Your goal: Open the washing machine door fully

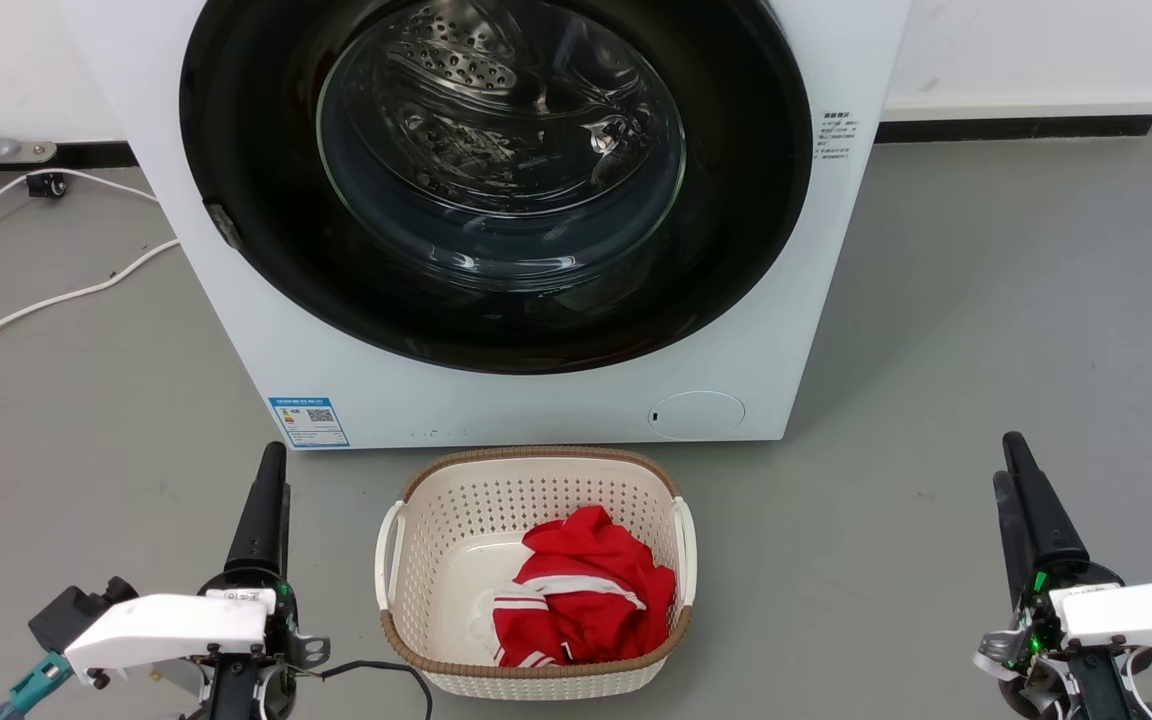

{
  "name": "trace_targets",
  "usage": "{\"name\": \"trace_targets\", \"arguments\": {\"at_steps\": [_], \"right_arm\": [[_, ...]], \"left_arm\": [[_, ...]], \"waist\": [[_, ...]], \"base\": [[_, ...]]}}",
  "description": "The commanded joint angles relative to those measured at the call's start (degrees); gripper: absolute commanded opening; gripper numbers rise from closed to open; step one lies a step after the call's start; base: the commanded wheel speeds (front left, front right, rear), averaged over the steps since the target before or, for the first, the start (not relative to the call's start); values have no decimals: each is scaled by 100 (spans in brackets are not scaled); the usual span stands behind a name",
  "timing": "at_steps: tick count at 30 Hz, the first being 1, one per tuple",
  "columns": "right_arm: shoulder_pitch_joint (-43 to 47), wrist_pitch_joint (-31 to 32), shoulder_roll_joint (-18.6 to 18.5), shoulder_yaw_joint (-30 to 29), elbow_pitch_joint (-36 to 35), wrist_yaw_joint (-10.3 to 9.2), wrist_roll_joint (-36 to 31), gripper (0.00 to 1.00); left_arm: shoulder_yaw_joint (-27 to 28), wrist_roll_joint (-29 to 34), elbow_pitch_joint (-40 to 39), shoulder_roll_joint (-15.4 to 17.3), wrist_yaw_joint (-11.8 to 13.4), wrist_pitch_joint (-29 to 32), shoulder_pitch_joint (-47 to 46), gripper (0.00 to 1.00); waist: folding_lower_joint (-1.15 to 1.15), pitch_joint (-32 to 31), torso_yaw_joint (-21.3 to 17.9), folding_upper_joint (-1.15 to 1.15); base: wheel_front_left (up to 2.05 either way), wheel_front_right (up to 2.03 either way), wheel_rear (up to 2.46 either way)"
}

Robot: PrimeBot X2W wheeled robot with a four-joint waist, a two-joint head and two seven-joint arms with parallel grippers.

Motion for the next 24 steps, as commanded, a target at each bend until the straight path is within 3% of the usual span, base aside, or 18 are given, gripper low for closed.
{"name": "trace_targets", "arguments": {"at_steps": [1,24], "right_arm": [[-62,-59,-2,8,-193,4,-352,100],[137,-515,35,196,-667,7,-3704,100]], "left_arm": [[21,300,-207,24,-11,-64,-81,100],[-164,3187,-589,-2,51,-529,102,100]], "waist": [[0,1,1,0],[0,-13,26,0]], "base": [[0,0,0],[0,0,0]]}}
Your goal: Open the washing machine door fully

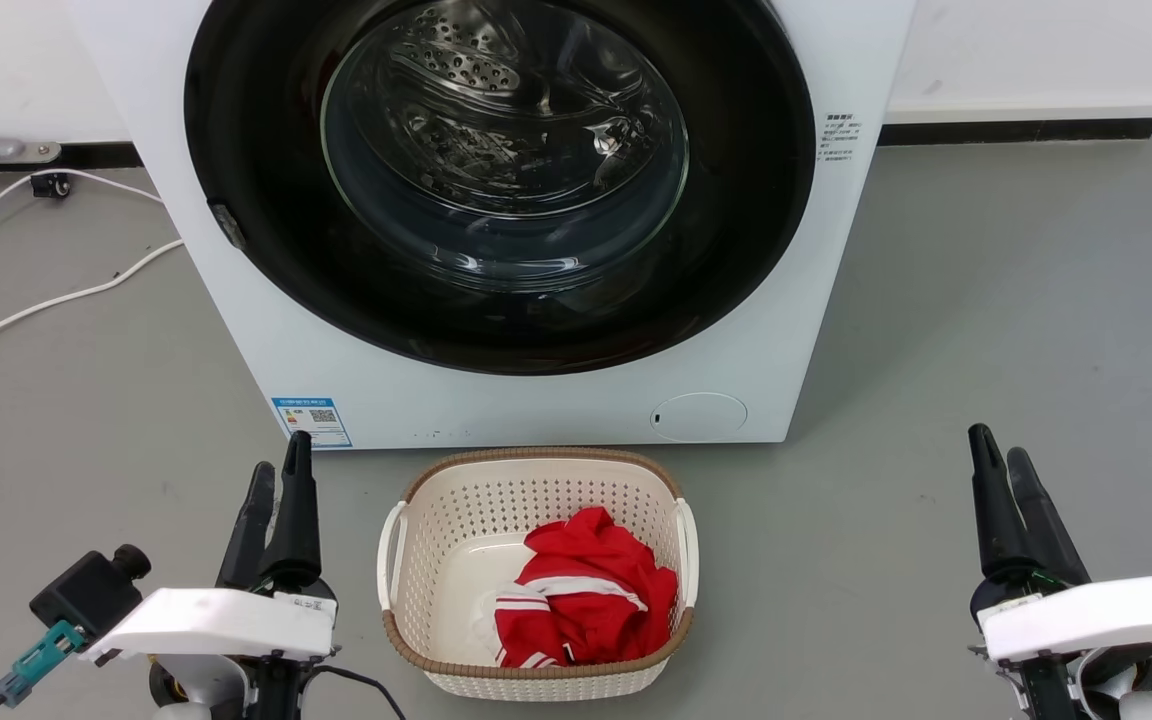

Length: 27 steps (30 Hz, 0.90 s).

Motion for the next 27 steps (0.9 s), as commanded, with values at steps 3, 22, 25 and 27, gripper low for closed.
{"name": "trace_targets", "arguments": {"at_steps": [3,22,25,27], "right_arm": [[4,-75,-2,23,-106,8,-456,100],[106,-19,25,38,-268,10,-2065,100],[128,2,29,28,-289,10,-2276,100],[141,4,32,26,-306,10,-2411,100]], "left_arm": [[-31,415,-92,13,26,-78,1,100],[-168,2112,-195,6,148,-380,48,100],[-192,2339,-213,10,180,-425,57,100],[-212,2478,-229,13,195,-452,60,100]], "waist": [[-1,-7,3,0],[-1,14,-7,0],[-1,17,-5,0],[-1,20,-4,0]], "base": [[0,0,0],[0,0,0],[0,0,0],[0,0,0]]}}
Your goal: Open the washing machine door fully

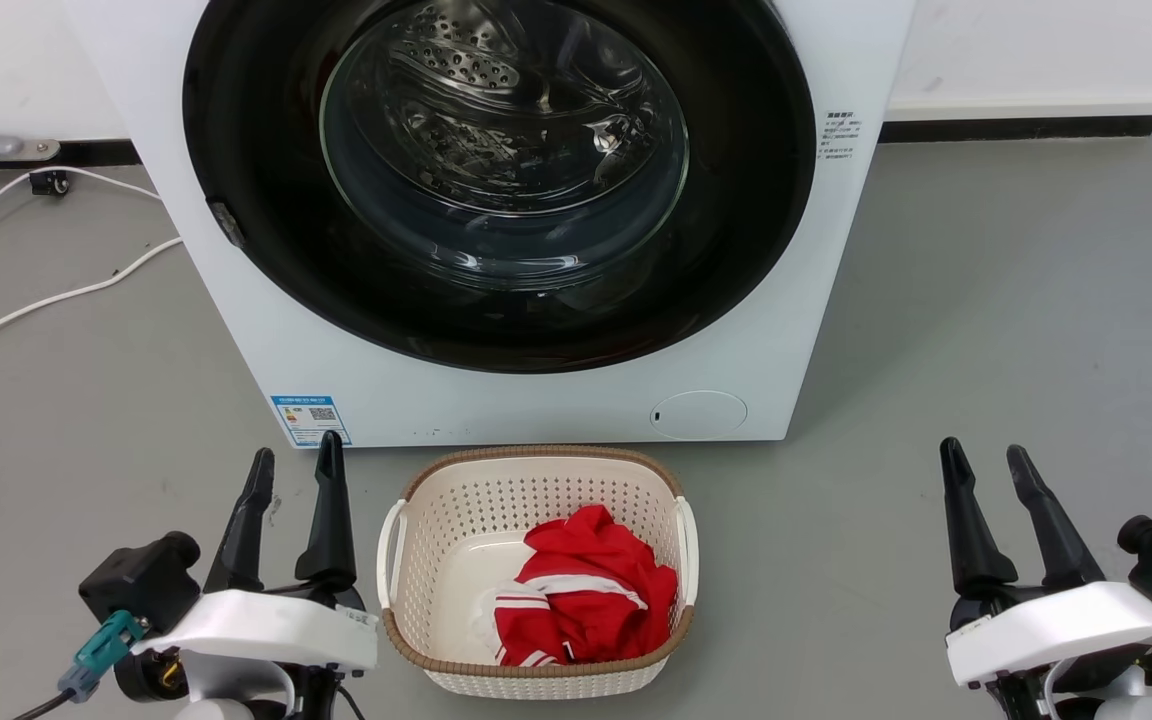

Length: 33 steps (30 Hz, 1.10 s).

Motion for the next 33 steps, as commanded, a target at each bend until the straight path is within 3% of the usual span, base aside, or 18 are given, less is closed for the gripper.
{"name": "trace_targets", "arguments": {"at_steps": [1,33], "right_arm": [[17,12,7,-3,-84,9,-180,100],[192,60,43,-33,-330,11,-1889,100]], "left_arm": [[-22,169,-91,27,22,-58,-6,100],[-261,1884,-263,161,341,-428,69,100]], "waist": [[-1,3,0,0],[-1,-7,10,0]], "base": [[0,0,0],[0,0,0]]}}
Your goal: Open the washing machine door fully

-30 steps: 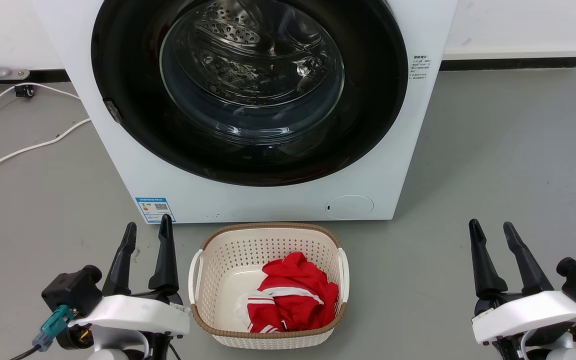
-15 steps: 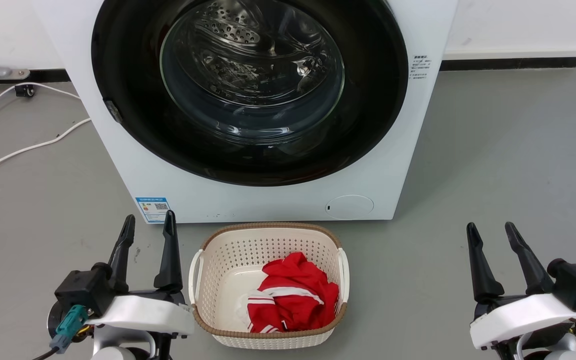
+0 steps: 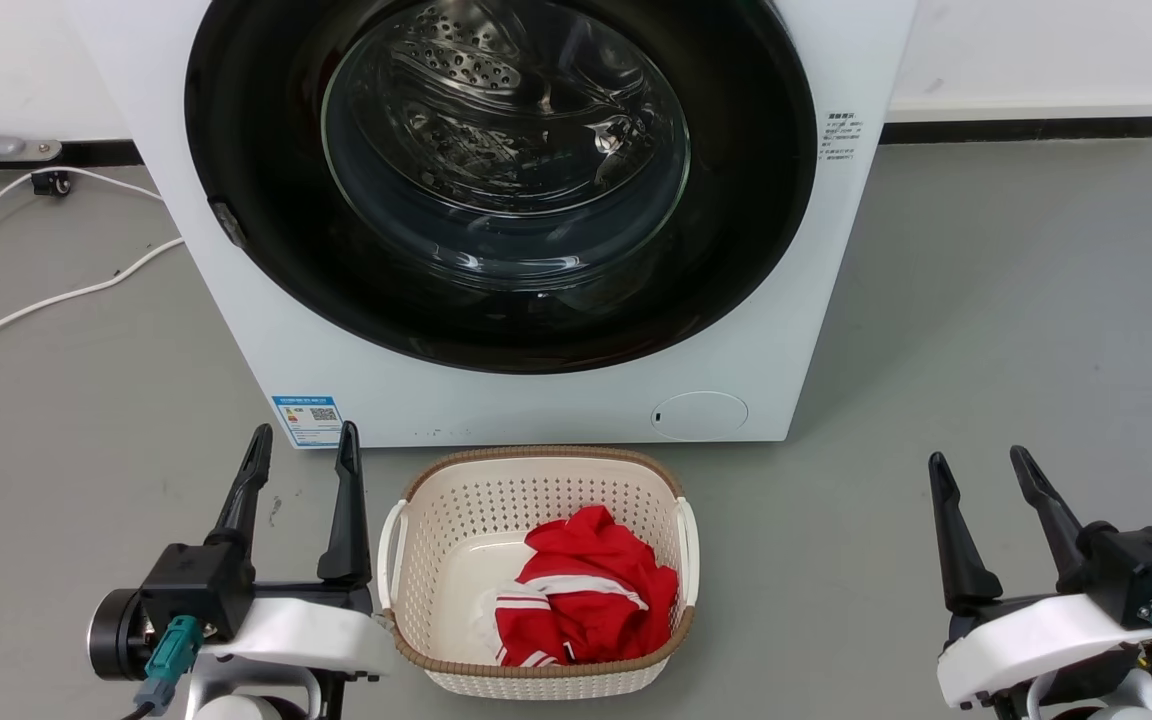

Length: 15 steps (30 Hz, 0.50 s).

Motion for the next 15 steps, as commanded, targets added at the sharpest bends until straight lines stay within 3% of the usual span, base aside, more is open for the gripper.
{"name": "trace_targets", "arguments": {"at_steps": [1,15], "right_arm": [[54,-9,19,3,-63,6,-149,100],[91,-44,32,18,-78,5,-519,100]], "left_arm": [[-19,141,-36,27,35,-47,51,100],[-36,623,76,-5,72,-185,111,100]], "waist": [[0,2,-2,0],[0,-11,-15,0]], "base": [[0,0,0],[0,0,0]]}}
